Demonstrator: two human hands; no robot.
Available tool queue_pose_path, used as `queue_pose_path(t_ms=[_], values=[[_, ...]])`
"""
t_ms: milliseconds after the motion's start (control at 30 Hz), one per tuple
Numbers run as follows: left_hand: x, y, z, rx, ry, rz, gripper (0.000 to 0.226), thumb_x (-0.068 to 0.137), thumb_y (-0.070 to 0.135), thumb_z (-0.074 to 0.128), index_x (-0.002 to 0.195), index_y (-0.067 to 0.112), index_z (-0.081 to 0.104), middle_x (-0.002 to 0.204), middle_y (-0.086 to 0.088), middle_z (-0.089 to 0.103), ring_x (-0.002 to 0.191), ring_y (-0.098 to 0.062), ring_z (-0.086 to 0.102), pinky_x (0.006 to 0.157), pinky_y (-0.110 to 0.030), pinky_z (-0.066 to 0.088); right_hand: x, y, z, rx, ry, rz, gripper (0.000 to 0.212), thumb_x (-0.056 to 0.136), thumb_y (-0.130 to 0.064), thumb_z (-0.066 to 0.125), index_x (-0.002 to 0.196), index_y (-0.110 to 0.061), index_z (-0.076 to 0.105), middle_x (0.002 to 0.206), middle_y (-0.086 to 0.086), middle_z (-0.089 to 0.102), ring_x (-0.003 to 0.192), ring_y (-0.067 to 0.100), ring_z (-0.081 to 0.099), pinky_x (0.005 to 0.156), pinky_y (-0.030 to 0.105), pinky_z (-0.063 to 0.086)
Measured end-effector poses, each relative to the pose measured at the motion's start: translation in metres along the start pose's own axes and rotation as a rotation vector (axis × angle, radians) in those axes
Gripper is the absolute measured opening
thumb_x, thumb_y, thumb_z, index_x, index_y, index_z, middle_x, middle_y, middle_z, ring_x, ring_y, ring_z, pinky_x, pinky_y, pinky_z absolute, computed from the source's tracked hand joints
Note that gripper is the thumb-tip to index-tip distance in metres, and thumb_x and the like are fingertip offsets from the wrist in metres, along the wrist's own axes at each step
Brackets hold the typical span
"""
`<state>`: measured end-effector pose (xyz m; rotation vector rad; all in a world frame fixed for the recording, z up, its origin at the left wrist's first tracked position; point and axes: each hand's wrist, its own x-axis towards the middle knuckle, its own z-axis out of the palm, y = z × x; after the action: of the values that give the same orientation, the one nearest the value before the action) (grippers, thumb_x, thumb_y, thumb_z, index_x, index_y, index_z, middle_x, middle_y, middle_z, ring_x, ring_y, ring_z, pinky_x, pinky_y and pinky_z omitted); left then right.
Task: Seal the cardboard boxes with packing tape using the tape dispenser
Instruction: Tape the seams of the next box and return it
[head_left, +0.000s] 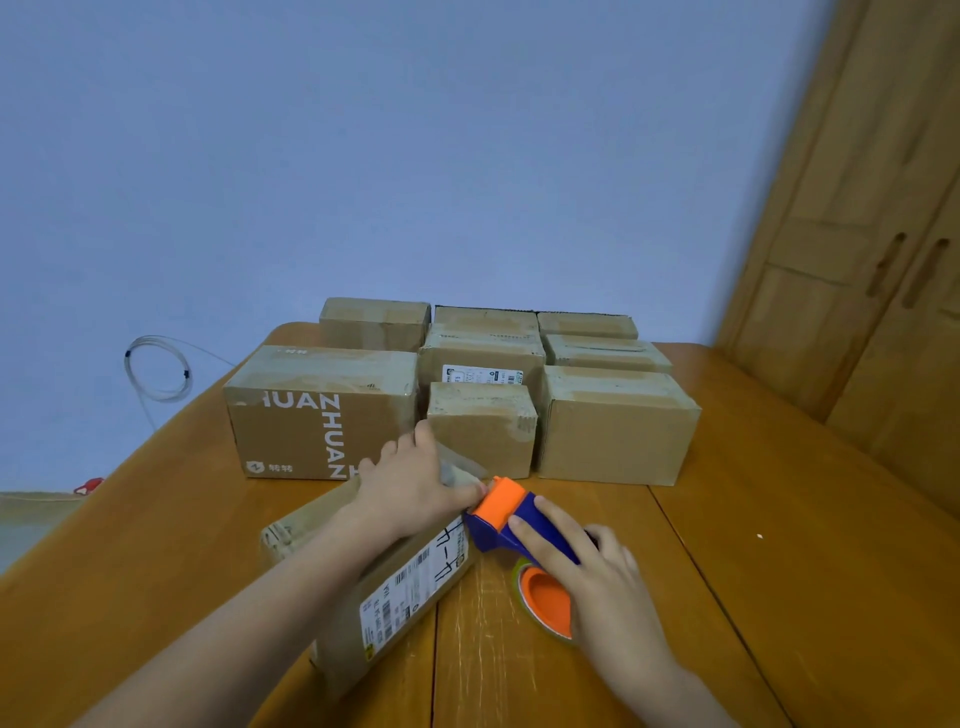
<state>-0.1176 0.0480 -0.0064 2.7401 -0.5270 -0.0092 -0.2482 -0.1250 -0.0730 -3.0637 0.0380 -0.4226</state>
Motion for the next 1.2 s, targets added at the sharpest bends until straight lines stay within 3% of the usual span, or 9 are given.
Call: queue_pose_path(t_ms=[100, 133, 200, 267, 533, 867, 1033, 1200], values=[[0.000, 0.003, 0.001, 0.018, 0.031, 0.008, 0.090, 0.075, 0.070, 0.058, 0.139, 0.012, 0.030, 0.139, -0.007, 0.046, 0.128, -0.027, 0.042, 0.104, -0.050, 0.037, 0.002, -0.002, -0.008, -0.023, -0.082, 0.030, 0.154, 0.028, -0.033, 0.097, 0.149, -0.044, 0.002, 0.144, -0.008, 0.038, 0.098, 0.023, 0.060, 0.063, 0.026, 0.052], [0.000, 0.004, 0.001, 0.025, 0.037, 0.011, 0.087, 0.075, 0.069, 0.059, 0.136, 0.013, 0.033, 0.136, -0.007, 0.048, 0.126, -0.026, 0.044, 0.102, -0.049, 0.038, 0.003, -0.001, -0.010, -0.014, -0.106, 0.026, 0.146, 0.045, -0.031, 0.094, 0.145, -0.050, -0.011, 0.151, -0.007, 0.029, 0.110, 0.025, 0.054, 0.075, 0.031, 0.051], [0.001, 0.004, 0.000, 0.030, 0.047, 0.017, 0.083, 0.075, 0.068, 0.060, 0.132, 0.012, 0.035, 0.132, -0.007, 0.050, 0.123, -0.026, 0.046, 0.100, -0.048, 0.041, 0.000, 0.000, -0.016, -0.016, -0.143, -0.053, 0.117, 0.084, -0.019, 0.070, 0.134, -0.057, -0.030, 0.159, -0.011, -0.003, 0.134, 0.024, 0.024, 0.102, 0.035, 0.034], [0.001, 0.005, 0.000, 0.028, 0.049, 0.022, 0.082, 0.076, 0.067, 0.060, 0.131, 0.011, 0.035, 0.129, -0.008, 0.052, 0.120, -0.027, 0.048, 0.098, -0.048, 0.043, -0.003, -0.003, -0.025, -0.024, -0.183, -0.080, 0.098, 0.095, -0.013, 0.054, 0.137, -0.055, -0.025, 0.157, -0.015, -0.017, 0.137, 0.024, 0.011, 0.108, 0.034, 0.024], [0.001, 0.004, -0.003, 0.024, 0.054, 0.047, 0.072, 0.078, 0.062, 0.061, 0.124, 0.011, 0.037, 0.118, -0.007, 0.057, 0.111, -0.027, 0.052, 0.092, -0.046, 0.047, -0.002, -0.006, -0.036, -0.133, -0.255, -0.098, 0.085, 0.095, -0.014, 0.054, 0.147, -0.048, -0.004, 0.157, -0.013, -0.009, 0.135, 0.029, 0.017, 0.108, 0.039, 0.026], [0.001, -0.001, 0.003, 0.079, 0.019, 0.047, 0.110, 0.068, 0.080, 0.057, 0.146, 0.012, 0.019, 0.142, -0.009, 0.044, 0.130, -0.030, 0.040, 0.102, -0.052, 0.037, 0.009, -0.010, -0.026, 0.024, -0.141, -0.074, 0.067, 0.097, -0.021, 0.048, 0.146, -0.049, 0.013, 0.154, -0.014, 0.011, 0.125, 0.019, 0.029, 0.100, 0.031, 0.034], [0.001, 0.002, 0.003, 0.086, 0.034, 0.055, 0.096, 0.071, 0.065, 0.065, 0.140, 0.013, 0.024, 0.136, -0.008, 0.049, 0.125, -0.030, 0.043, 0.099, -0.050, 0.038, 0.016, -0.013, -0.040, -0.027, -0.094, -0.125, 0.061, 0.095, -0.019, 0.051, 0.144, -0.046, 0.027, 0.152, -0.007, 0.025, 0.117, 0.028, 0.038, 0.092, 0.039, 0.036], [0.002, 0.004, 0.003, 0.105, 0.029, 0.060, 0.094, 0.074, 0.062, 0.064, 0.141, 0.012, 0.022, 0.134, -0.009, 0.049, 0.124, -0.030, 0.044, 0.099, -0.049, 0.040, 0.027, -0.019, -0.056, -0.181, -0.163, -0.173, 0.061, 0.098, -0.015, 0.045, 0.145, -0.044, 0.019, 0.151, -0.004, 0.020, 0.120, 0.031, 0.032, 0.095, 0.040, 0.032]])
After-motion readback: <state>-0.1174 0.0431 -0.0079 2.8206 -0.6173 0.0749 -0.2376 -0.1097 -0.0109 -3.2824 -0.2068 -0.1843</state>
